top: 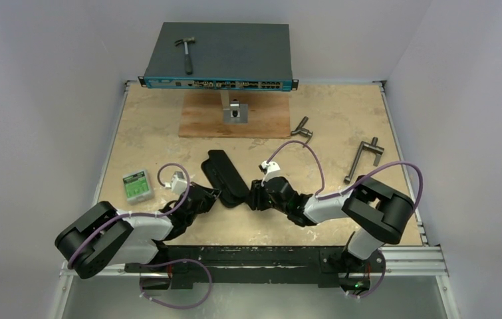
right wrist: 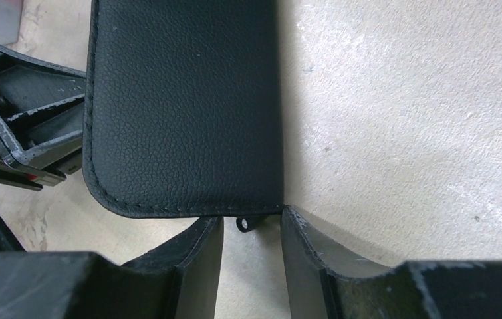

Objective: Sort the hair-cutting tools
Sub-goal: Zip the hairdressing tool bag at the center of the board.

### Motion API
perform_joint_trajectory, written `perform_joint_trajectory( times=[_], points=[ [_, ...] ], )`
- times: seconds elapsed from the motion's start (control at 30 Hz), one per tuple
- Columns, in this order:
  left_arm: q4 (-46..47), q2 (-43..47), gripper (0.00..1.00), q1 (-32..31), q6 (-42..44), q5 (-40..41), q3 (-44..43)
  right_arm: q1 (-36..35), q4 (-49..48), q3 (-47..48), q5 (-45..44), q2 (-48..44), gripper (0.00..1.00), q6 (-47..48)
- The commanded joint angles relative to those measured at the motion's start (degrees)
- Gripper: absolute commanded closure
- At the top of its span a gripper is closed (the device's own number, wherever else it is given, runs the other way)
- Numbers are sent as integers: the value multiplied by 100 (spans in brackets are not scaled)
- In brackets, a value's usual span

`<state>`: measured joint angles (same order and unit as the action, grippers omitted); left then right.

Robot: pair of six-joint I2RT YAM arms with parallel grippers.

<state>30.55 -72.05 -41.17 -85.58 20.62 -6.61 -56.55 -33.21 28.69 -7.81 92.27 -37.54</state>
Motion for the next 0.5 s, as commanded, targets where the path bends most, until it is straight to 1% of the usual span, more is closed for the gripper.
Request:
perform_joint_trajectory(
  times=[0.0,0.13,0.27,0.3,0.37,0.47],
  points=[
    [-414,-86,100,-89,-99,38,169,13,182,8,211,325,66,-72],
    [-371,-145,100,-117,-116,20,169,11,109,19,203,461,69,-100],
    [-333,-218,100,-128,-122,4,161,13,88,97,251,549,74,-126],
    [-325,-232,100,-128,-117,1,162,13,88,120,266,573,77,-135],
    [-307,-263,100,-146,-136,3,152,15,105,151,316,573,86,-143],
    [-302,-298,100,-155,-161,24,154,13,121,142,395,558,96,-167]
  ],
)
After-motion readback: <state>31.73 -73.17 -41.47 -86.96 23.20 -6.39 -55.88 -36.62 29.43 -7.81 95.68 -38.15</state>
